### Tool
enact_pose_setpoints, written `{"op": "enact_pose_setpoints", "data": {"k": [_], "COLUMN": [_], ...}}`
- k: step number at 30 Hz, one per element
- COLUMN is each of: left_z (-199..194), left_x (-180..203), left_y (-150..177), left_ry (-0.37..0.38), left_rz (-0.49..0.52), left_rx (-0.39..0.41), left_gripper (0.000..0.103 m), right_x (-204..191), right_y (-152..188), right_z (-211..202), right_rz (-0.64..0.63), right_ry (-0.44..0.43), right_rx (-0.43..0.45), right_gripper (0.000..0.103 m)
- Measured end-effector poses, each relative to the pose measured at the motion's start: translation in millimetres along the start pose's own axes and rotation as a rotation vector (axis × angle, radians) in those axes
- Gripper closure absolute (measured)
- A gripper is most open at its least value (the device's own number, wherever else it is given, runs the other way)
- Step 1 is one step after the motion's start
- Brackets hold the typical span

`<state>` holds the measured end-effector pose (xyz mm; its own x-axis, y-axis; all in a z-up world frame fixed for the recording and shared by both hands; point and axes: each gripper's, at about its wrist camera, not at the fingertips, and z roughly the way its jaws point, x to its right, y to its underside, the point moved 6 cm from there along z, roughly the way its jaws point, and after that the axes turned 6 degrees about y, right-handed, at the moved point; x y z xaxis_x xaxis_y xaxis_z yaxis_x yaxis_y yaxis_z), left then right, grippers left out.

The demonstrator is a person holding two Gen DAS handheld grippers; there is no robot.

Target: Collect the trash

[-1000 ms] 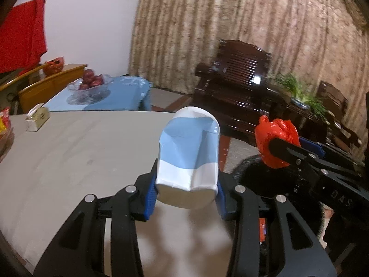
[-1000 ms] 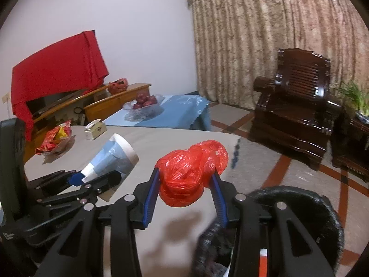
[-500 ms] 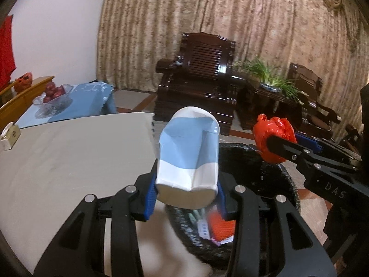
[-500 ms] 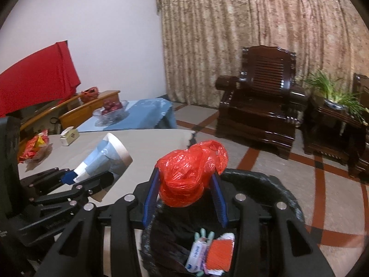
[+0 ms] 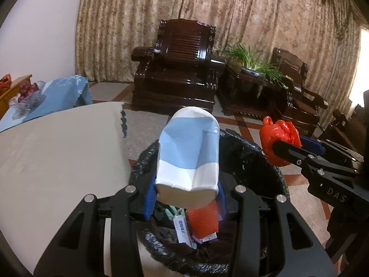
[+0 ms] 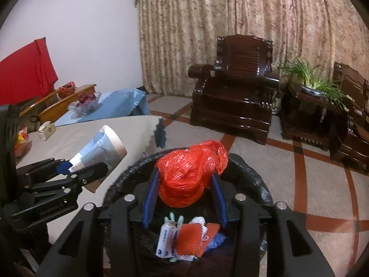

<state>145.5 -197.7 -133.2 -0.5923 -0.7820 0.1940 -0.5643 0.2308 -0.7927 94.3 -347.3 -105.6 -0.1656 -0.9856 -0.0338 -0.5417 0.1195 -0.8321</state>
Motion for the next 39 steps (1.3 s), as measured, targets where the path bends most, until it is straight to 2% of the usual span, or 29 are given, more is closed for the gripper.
{"op": "enact_pose_setpoints", "data": {"k": [12,13,14,17,19,21,22,26,32,39], "left_z": [49,53,57,70,76,79,79,77,69,24], "left_x": [12,13,12,13,12,8,7,1,-5,-17], "left_y": [8,9,10,12,13,15,16,17,10,-4], "left_ry": [0.013,0.014,0.017,0.034,0.050,0.051,0.052,0.038,0.016,-0.033], "left_rz": [0.024,0.023,0.022,0.015,0.003,-0.004,-0.006,-0.011,-0.027,-0.028], "left_rx": [-0.053,-0.058,-0.064,-0.088,-0.099,-0.108,-0.110,-0.110,-0.103,-0.051], "left_gripper": [0.062,0.062,0.060,0.045,0.039,0.036,0.035,0.023,0.017,0.012], "right_x": [24,25,27,31,33,37,39,46,49,31], "right_y": [20,22,24,28,32,36,38,43,39,21], "right_z": [26,28,31,39,44,48,48,45,37,16], "right_rz": [0.006,0.005,0.006,0.002,0.000,0.002,0.003,0.026,0.061,0.064], "right_ry": [0.019,0.018,0.023,0.036,0.049,0.058,0.066,0.090,0.086,0.033], "right_rx": [-0.058,-0.061,-0.066,-0.083,-0.096,-0.105,-0.109,-0.111,-0.107,-0.081], "right_gripper": [0.060,0.058,0.057,0.052,0.040,0.032,0.021,0.006,0.006,0.006]}}
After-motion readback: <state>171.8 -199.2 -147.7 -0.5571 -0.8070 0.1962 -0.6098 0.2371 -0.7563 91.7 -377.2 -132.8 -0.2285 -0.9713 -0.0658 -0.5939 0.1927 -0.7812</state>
